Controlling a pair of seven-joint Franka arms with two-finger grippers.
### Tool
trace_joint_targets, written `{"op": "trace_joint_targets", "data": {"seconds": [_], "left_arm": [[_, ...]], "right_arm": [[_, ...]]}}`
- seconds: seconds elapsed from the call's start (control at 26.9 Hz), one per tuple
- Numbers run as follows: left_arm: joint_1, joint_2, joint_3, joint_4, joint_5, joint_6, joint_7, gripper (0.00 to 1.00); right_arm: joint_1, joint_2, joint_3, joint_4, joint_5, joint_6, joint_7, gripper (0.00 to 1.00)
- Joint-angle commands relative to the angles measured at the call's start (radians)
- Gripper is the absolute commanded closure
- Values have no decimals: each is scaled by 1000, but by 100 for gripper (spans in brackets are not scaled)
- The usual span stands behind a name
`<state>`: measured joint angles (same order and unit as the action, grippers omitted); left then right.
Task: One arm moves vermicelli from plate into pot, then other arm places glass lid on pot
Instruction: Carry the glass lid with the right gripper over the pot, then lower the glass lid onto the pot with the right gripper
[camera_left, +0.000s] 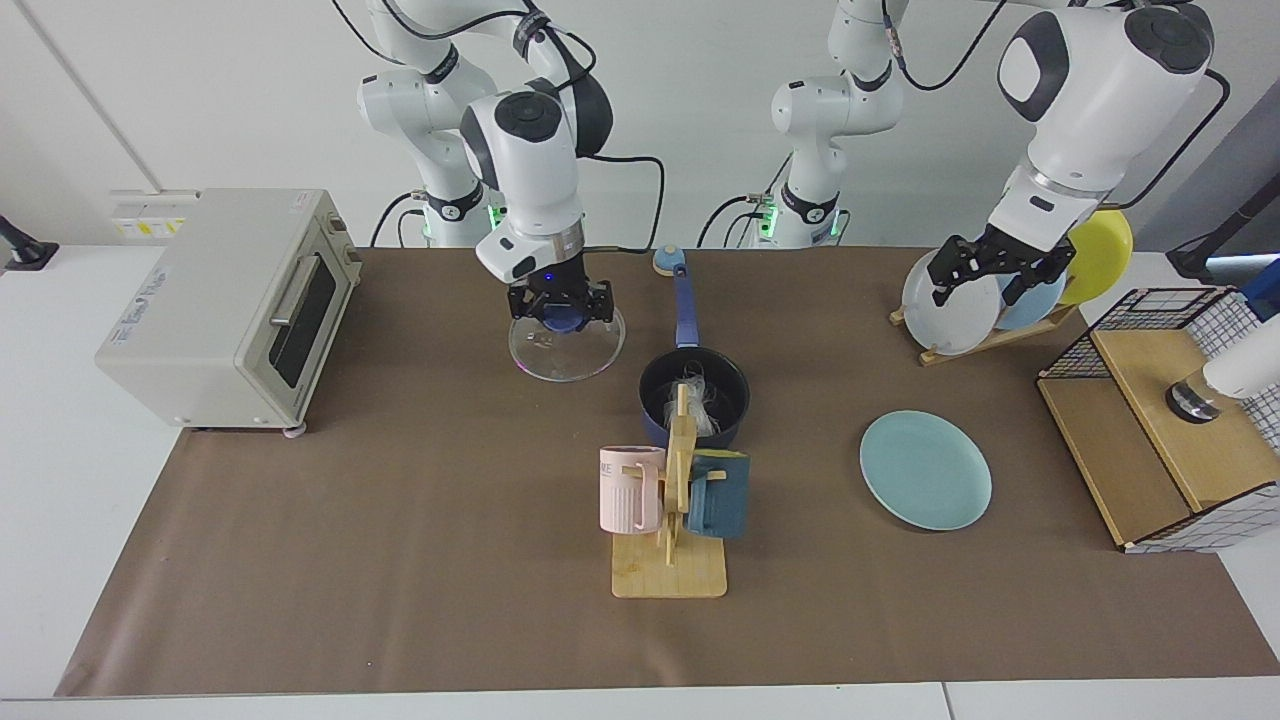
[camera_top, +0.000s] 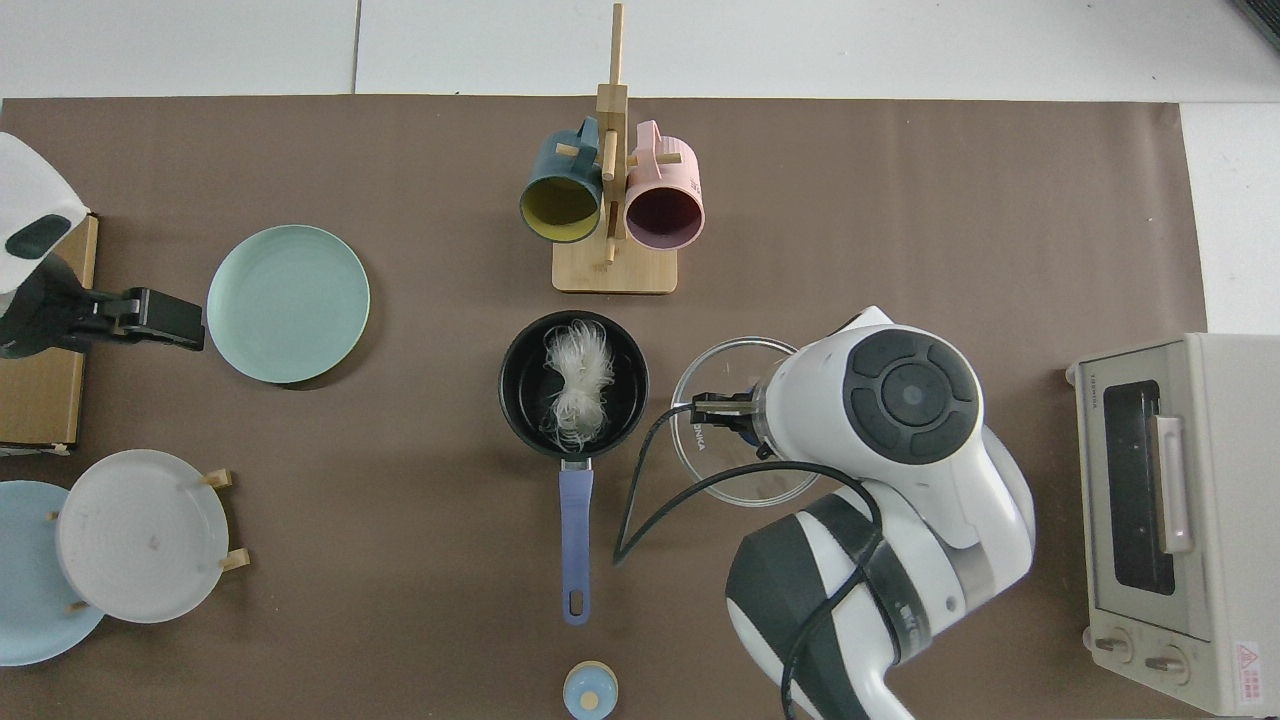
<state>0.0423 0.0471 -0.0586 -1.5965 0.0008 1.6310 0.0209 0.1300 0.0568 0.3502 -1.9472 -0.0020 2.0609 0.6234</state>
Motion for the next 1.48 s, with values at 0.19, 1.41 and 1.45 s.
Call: {"op": "trace_joint_targets", "data": {"seconds": [0.19,1.41,1.45], "left_arm": [[-9,-26,13,-19,-8,-8,11,0],[-9,-27,11,-19,-8,-10,11,0],[-9,-27,11,-19,-7,-8,11,0]], "right_arm": [[69,221,58,226,-78,-22,264,100],[237,564,58,591,-273,-67,526,100],[238,567,58,593,-279,-65,527,100]]}}
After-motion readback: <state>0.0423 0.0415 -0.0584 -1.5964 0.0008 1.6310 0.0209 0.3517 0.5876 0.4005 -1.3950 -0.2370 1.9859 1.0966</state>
